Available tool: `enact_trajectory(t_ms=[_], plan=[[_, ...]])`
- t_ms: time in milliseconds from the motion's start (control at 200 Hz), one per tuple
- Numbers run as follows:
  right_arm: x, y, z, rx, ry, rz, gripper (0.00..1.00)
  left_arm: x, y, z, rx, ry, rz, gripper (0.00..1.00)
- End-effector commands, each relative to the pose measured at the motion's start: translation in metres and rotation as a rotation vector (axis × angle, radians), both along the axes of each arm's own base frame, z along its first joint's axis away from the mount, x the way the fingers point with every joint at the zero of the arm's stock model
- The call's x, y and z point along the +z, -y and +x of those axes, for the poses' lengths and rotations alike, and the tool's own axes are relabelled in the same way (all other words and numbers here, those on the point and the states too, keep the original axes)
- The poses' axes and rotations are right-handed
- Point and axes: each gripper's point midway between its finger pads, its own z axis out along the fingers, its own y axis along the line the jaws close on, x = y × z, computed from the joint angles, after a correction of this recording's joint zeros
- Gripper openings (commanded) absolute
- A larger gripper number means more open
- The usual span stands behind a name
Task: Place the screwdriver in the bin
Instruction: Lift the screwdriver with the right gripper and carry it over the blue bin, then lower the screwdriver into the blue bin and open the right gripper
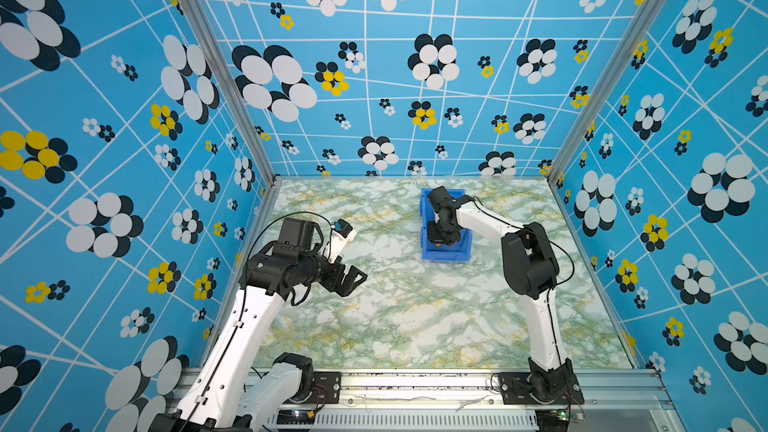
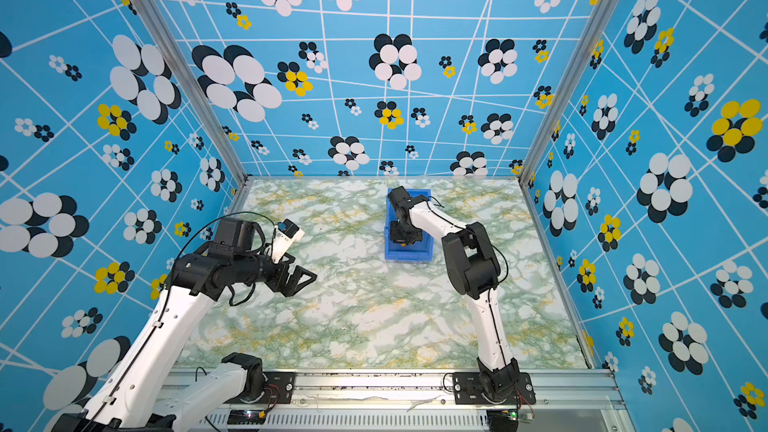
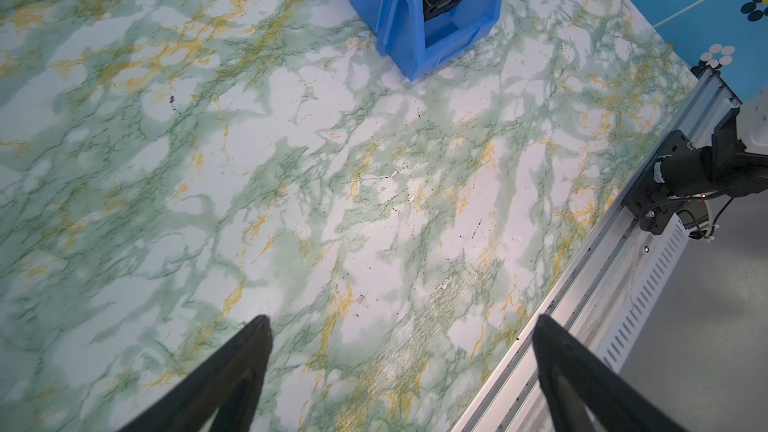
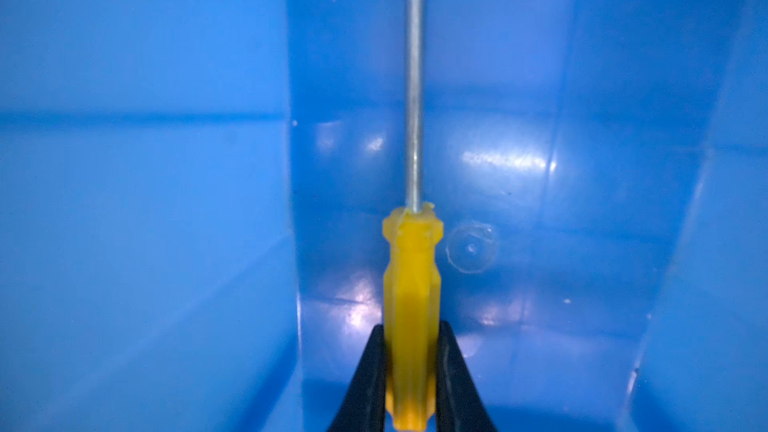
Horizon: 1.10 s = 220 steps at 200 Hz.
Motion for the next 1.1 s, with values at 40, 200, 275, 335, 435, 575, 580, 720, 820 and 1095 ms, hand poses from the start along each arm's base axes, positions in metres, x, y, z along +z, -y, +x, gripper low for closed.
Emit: enact_trajectory(t_ms=[40,200,275,335,435,575,580,720,820,1095], plan=[[-0.008,0.007,0.002,-0.024,-0.020,-0.018,0.20,-0.003,0.002,-0.003,0.000,-0.016,-0.012,0.99],[-0.009,0.006,0.001,-0.023,-0.025,-0.011,0.22,-0.002,0.003,-0.002,0.002,-0.017,-0.019,0.99],[-0.009,0.005,0.001,-0.025,-0.025,-0.007,0.24,-0.001,0.004,-0.003,0.001,-0.017,-0.021,0.99],[-0.006,0.005,0.002,-0.023,-0.020,-0.006,0.24,-0.001,0.003,-0.003,0.001,-0.019,-0.020,0.99],[0.001,0.006,0.004,-0.022,-0.004,-0.009,0.27,0.000,0.003,-0.003,0.001,-0.018,-0.020,0.99],[0.019,0.007,0.006,-0.017,0.026,-0.014,0.30,-0.001,0.004,-0.002,0.003,-0.021,-0.021,0.99],[0.020,0.007,0.006,-0.017,0.028,-0.013,0.30,-0.001,0.004,-0.002,0.003,-0.020,-0.021,0.99],[0.043,0.010,0.008,-0.013,0.066,-0.018,0.33,0.001,0.004,0.000,0.009,-0.014,-0.025,0.99],[0.072,0.012,0.008,-0.019,0.118,-0.003,0.35,0.001,0.003,0.002,0.016,-0.012,-0.020,0.99],[0.136,0.008,-0.002,-0.008,0.238,0.110,0.40,-0.006,0.001,0.008,0.033,-0.032,-0.003,0.99]])
